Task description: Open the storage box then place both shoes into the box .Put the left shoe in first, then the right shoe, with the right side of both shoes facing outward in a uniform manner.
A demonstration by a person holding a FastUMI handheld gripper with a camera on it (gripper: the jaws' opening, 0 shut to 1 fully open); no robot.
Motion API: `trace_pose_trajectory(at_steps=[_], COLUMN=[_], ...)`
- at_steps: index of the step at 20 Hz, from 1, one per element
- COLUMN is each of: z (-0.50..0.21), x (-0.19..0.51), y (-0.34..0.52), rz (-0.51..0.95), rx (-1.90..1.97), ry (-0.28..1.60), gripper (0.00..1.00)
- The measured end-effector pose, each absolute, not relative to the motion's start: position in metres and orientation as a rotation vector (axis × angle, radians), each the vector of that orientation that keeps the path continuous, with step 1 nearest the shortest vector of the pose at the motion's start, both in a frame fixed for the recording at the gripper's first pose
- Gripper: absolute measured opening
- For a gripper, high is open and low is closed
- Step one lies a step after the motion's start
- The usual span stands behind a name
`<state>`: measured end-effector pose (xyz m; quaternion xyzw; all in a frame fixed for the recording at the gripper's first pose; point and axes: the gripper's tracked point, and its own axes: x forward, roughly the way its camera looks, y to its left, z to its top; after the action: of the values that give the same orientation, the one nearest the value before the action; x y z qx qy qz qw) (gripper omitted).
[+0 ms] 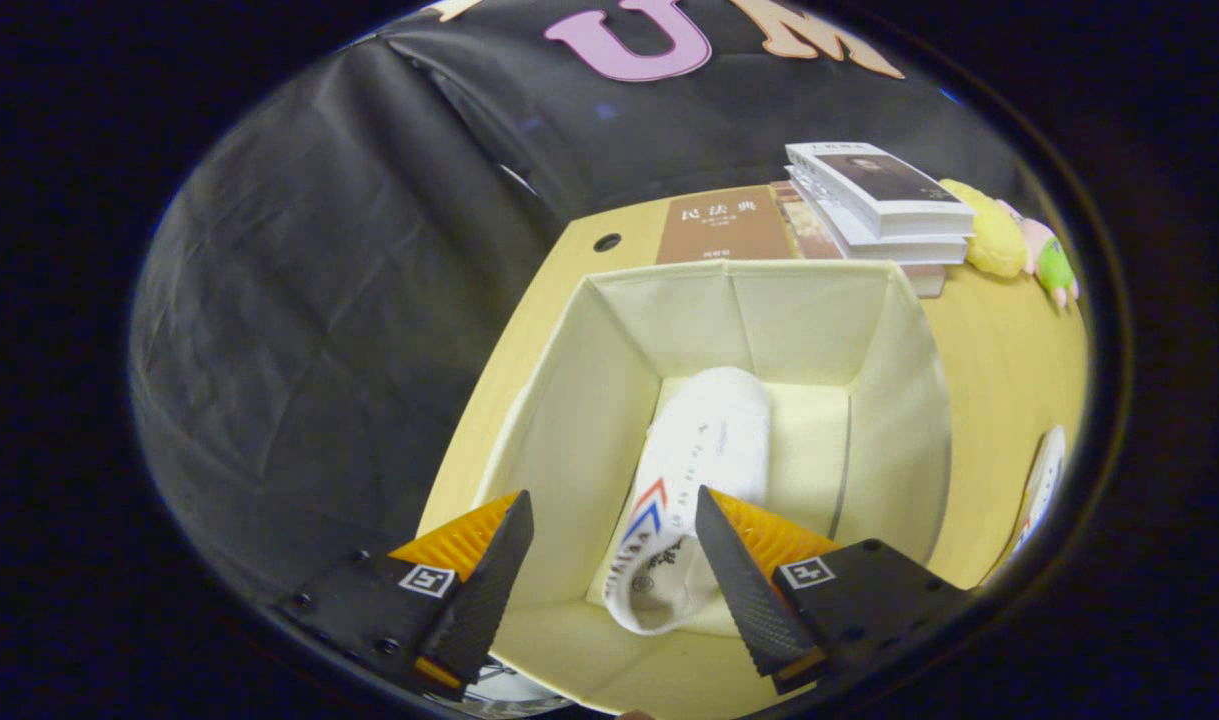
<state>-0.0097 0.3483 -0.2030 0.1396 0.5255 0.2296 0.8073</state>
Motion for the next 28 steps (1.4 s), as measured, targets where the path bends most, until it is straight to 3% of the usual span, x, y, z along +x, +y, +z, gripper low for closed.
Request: trace_pose_trajectory(at_steps=[8,15,28], z=[-0.121,-0.111,-0.143], x=[0.021,0.038,0.035], y=[0.267,0.159,-0.020], rz=[0.537,0.438,0.195], rx=[0.303,0.135,0.014], ry=[0.855,0.727,0.733], gripper=[1.00,1.00,1.00])
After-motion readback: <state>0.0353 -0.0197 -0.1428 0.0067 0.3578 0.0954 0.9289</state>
